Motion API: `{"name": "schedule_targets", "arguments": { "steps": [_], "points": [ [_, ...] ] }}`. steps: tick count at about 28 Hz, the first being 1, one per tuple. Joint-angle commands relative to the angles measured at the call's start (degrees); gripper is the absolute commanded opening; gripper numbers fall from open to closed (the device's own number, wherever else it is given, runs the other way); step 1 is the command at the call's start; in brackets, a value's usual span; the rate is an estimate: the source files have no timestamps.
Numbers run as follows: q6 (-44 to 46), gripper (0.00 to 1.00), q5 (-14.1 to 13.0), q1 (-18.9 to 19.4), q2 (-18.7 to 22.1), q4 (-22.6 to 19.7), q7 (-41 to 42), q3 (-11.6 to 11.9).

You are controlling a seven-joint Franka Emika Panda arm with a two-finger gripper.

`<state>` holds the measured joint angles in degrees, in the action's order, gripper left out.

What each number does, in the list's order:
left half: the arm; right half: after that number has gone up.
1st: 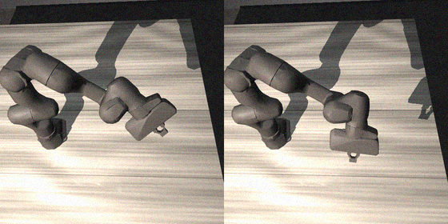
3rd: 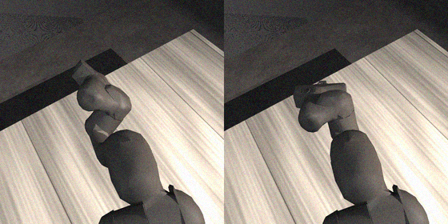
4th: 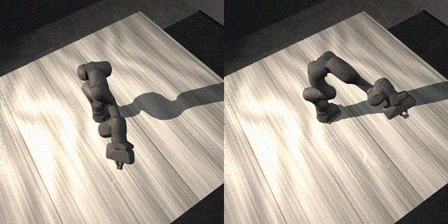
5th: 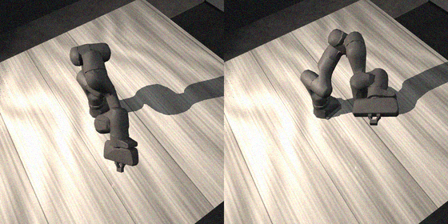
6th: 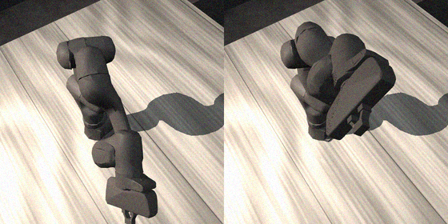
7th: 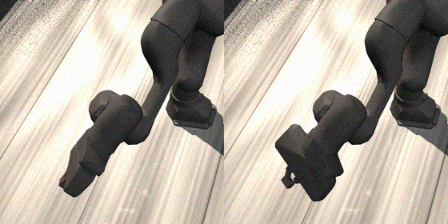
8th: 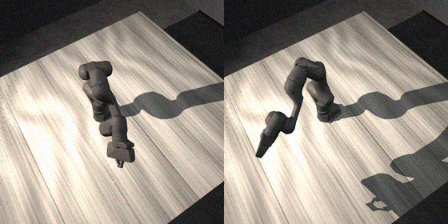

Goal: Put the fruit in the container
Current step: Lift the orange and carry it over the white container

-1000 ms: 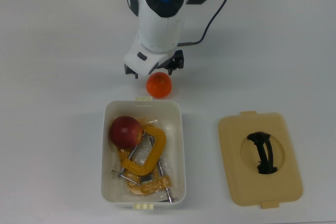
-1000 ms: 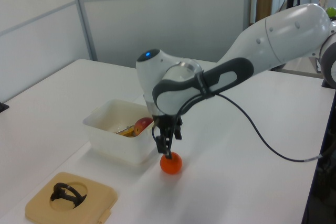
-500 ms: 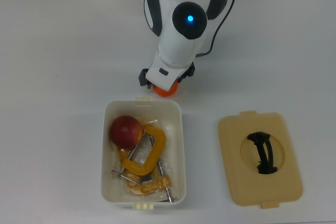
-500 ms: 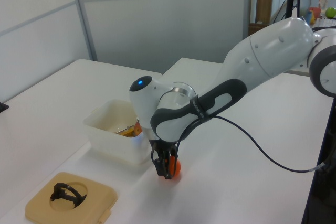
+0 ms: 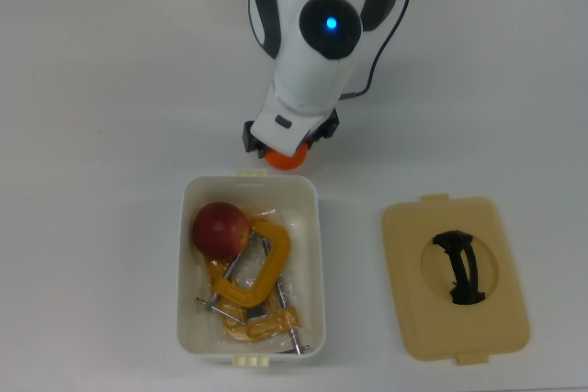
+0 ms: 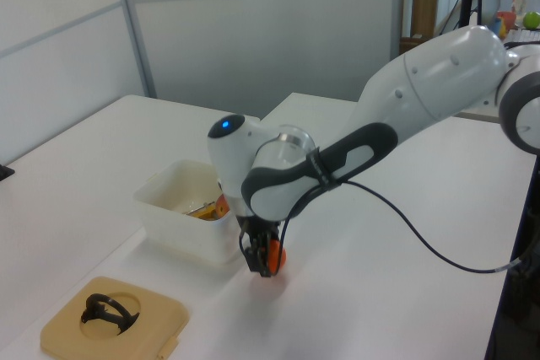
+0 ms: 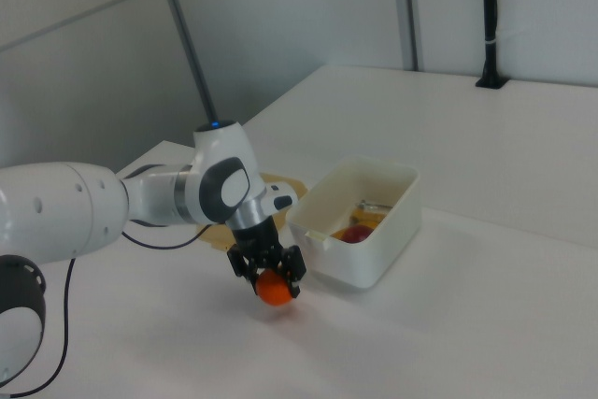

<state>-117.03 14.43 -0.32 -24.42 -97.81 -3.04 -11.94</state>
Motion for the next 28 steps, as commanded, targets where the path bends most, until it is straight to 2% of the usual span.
{"name": "schedule_targets", "arguments": {
  "steps": [1, 7, 10, 14, 15, 18, 21, 26, 27, 28],
  "points": [
    [1.7, 0.37, -0.1, 0.1, 5.5, 0.6, -1.2, 0.0],
    [1.5, 0.37, -0.2, -0.2, 6.0, 6.7, -1.6, 0.5],
    [-0.4, 0.37, 0.2, -0.3, 4.8, 9.3, -2.8, 0.8],
    [-9.3, 0.37, 0.4, -0.6, 3.1, 10.1, -7.0, 0.8],
    [-14.1, 0.38, 0.9, -0.6, 2.4, 10.0, -9.9, 0.9],
    [-18.8, 0.38, 1.8, -0.7, 0.2, 10.1, -12.7, 1.4],
    [-22.3, 0.43, 2.6, -0.6, -2.1, 10.2, -15.9, 2.4],
    [-25.2, 0.51, 3.1, -0.7, -2.6, 10.0, -20.6, 2.9],
    [-25.1, 0.57, 3.1, -0.7, -2.6, 10.0, -20.8, 3.0],
    [-25.0, 0.69, 3.1, -0.7, -2.6, 10.0, -20.8, 3.0]
  ]
}}
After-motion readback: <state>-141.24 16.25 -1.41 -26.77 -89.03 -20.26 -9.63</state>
